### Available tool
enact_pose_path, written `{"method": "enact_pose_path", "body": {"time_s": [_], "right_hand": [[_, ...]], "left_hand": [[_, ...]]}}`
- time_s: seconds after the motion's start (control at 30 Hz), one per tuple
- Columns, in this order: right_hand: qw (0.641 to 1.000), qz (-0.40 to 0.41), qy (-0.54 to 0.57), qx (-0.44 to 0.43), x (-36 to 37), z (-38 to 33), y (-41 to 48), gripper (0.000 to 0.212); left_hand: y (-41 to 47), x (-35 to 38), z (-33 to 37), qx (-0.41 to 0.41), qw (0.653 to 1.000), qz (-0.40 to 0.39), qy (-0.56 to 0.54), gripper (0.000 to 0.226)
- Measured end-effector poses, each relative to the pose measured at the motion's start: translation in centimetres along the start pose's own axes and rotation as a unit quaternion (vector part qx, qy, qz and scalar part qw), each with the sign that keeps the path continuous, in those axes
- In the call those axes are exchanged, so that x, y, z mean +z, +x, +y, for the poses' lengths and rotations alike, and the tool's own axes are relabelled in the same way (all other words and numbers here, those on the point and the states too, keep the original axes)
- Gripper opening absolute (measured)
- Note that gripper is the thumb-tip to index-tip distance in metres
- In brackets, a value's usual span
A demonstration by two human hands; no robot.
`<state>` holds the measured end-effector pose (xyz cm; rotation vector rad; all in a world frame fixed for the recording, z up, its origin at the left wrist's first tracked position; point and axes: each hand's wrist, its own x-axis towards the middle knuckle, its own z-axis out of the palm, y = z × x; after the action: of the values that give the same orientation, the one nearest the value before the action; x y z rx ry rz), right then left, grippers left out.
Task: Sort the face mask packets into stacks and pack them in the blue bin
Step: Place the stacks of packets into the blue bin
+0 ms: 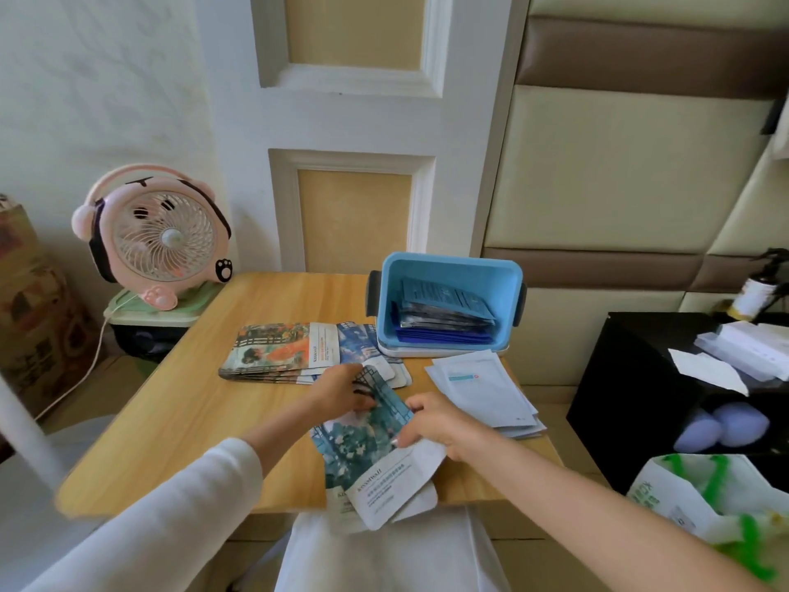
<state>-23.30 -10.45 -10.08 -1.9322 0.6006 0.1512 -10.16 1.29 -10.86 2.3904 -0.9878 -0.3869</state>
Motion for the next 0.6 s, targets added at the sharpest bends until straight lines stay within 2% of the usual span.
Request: {"method": "enact_pose_path", "body": {"time_s": [0.07, 0.17, 0.27, 0.33, 0.37, 0.47, 0.53, 0.6], "right_hand": [[0.999, 0.014, -0.022, -0.046, -1.0, -0.9, -0.1, 0.027], [0.980, 0.065, -0.110, -0.154, -2.8, -3.2, 0.0, 0.038], [0.940, 0.112, -0.197, -0.257, -4.4, -4.9, 0.7, 0.036], [0.924, 0.154, -0.178, -0.301, -5.1, -5.2, 1.2, 0.031], [0.925, 0.169, -0.132, -0.314, -5.4, -5.1, 1.3, 0.032], [0.953, 0.141, 0.080, -0.257, -5.8, -3.5, 1.7, 0.052], [0.970, 0.093, 0.116, -0.194, -5.5, -1.4, 2.3, 0.057], [0.980, 0.057, 0.115, -0.149, -4.3, 0.5, 3.0, 0.048]], "left_hand": [[-0.8, -0.9, -0.1, -0.003, 0.989, -0.007, -0.145, 0.019], [-2.1, -2.6, -0.6, 0.011, 0.950, -0.007, -0.313, 0.016], [-2.4, -2.7, -0.5, 0.030, 0.891, 0.096, -0.442, 0.020], [-2.5, -2.1, -0.4, 0.023, 0.849, 0.176, -0.498, 0.024], [-2.5, -1.7, -0.6, 0.014, 0.831, 0.199, -0.519, 0.027], [-2.7, -0.8, -1.8, -0.019, 0.800, 0.200, -0.565, 0.043], [-2.7, -0.4, -2.7, -0.026, 0.811, 0.168, -0.559, 0.042], [-2.8, -0.1, -2.9, -0.032, 0.839, 0.128, -0.527, 0.036]]}}
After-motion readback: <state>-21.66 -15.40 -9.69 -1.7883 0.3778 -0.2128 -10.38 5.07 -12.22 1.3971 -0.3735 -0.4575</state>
